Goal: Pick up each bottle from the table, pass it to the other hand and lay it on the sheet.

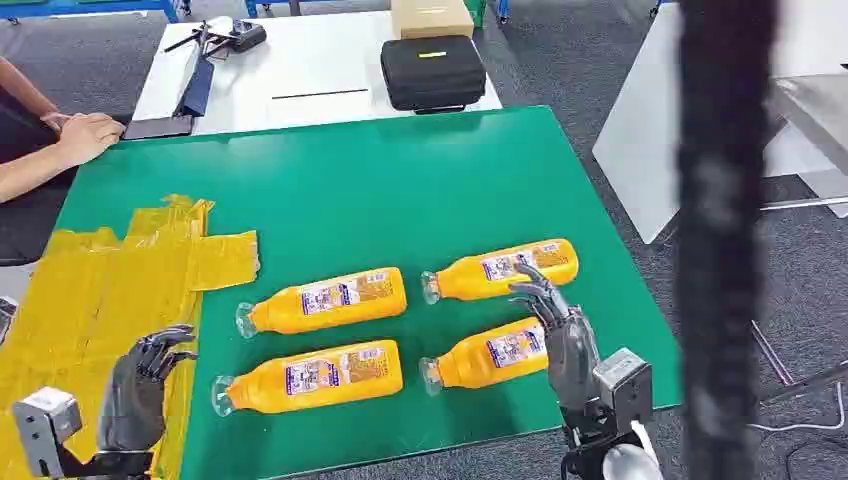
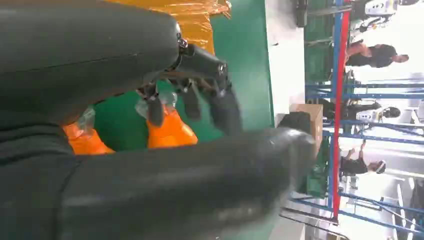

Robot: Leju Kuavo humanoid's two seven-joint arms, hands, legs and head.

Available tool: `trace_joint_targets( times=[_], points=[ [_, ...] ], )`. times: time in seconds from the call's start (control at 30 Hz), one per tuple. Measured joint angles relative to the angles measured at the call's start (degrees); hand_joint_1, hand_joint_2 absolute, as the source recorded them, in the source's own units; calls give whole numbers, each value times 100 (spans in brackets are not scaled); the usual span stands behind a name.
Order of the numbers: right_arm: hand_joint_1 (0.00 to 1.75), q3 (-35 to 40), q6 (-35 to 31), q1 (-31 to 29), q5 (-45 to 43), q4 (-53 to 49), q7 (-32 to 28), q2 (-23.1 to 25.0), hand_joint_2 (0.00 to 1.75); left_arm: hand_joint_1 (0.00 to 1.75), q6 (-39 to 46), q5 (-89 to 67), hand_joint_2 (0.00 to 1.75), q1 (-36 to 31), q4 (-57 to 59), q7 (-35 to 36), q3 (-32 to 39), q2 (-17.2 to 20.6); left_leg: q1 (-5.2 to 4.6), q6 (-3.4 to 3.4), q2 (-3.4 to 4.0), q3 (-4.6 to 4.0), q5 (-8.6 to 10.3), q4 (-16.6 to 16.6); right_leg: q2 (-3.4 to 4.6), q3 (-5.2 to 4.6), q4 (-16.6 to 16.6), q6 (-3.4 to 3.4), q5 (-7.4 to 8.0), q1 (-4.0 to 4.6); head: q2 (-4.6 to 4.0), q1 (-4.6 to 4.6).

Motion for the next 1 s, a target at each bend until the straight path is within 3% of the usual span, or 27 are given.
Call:
trace_joint_targets(
  times=[0.2,0.23,0.37,0.47,0.57,0.63,0.7,1.0],
  points=[
    [0,-48,26,-25,2,-39,9,0,0,0,11,7,0,71,-103,7,83,-15,0,0,1,1,0,0,1,2,1,1,1,0,0,2],
    [0,-48,74,-30,9,-46,13,0,175,0,33,43,0,77,-120,9,92,-22,0,0,1,1,0,0,1,2,1,1,1,0,0,-2],
    [0,-48,256,-117,29,-50,-46,-116,175,0,-2,155,0,73,-177,70,155,-55,0,0,1,1,0,0,1,2,0,1,1,0,0,0],
    [0,-92,30,-119,762,-153,116,-315,175,0,-145,107,0,56,-199,223,173,-107,-5,1,-4,3,0,1,-1,4,0,2,1,-3,0,0],
    [0,-203,-146,-36,2394,-313,694,-582,175,0,-328,0,0,2,-205,313,170,-179,-9,2,-3,3,-1,1,0,4,-1,6,4,-5,0,0],
    [0,-300,49,2,3753,-376,1225,-789,175,0,-457,-48,0,-75,-203,367,170,-241,-12,3,-3,3,-1,1,0,4,-1,9,6,-8,0,0],
    [0,-367,370,4,4547,-374,1565,-1010,175,0,-549,-70,0,-155,-199,396,170,-306,-15,5,-3,3,0,1,0,4,-1,13,8,-12,0,0],
    [0,-396,1397,-141,5438,-72,1812,-2107,175,0,-715,-120,0,-353,-76,450,229,-442,-16,7,-2,3,2,2,0,5,-1,16,10,-13,0,-2]
  ],
)
